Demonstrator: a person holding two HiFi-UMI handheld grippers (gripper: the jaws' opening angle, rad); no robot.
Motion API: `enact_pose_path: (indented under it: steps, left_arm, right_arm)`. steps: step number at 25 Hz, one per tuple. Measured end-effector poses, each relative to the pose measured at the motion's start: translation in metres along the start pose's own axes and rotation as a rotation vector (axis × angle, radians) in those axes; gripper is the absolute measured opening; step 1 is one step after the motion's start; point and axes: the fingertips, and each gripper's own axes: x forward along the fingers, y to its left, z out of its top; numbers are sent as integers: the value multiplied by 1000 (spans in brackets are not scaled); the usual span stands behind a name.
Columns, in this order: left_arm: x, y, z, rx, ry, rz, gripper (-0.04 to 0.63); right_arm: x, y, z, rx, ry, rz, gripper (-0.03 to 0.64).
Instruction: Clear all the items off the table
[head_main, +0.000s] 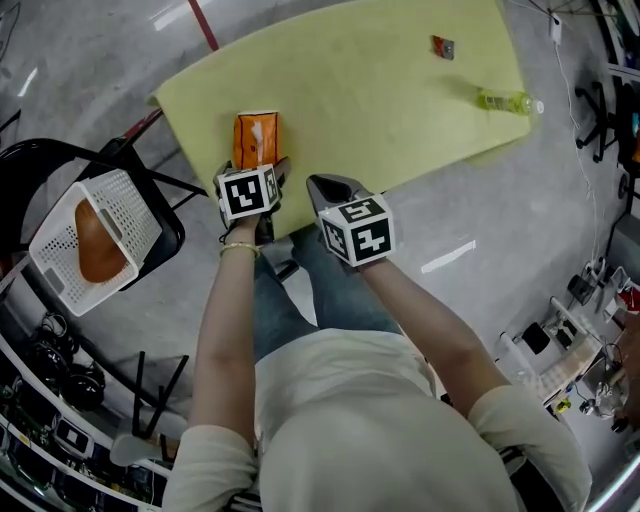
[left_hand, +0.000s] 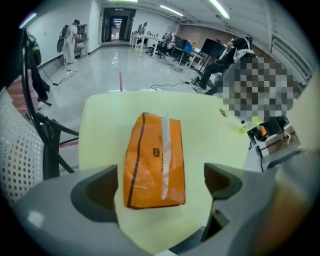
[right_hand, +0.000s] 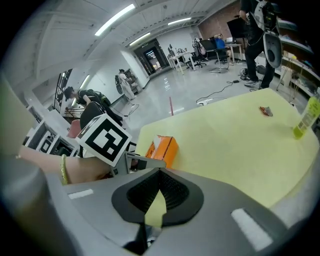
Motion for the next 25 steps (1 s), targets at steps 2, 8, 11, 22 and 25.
enact_pose_path:
  steps: [2,8,11,22,25]
  left_arm:
    - [9,2,0,2,13,18,540]
    - [36,11,0,-13,50,52,561]
    - [46,11,-1,-16,71,57,561]
    - [53,20,-3,12,89,119,485]
    - [51,22,-2,16,85,132,427]
  right_arm:
    - [3,-6,-2,11,6,1,-2]
    - [12,-19,-9,38,27,6,-2]
    - [15,-23,-12,47,34,8,-2]
    - [21,-24,-13,84,36,14,-2]
    - [20,-24,-12,89,35,13,-2]
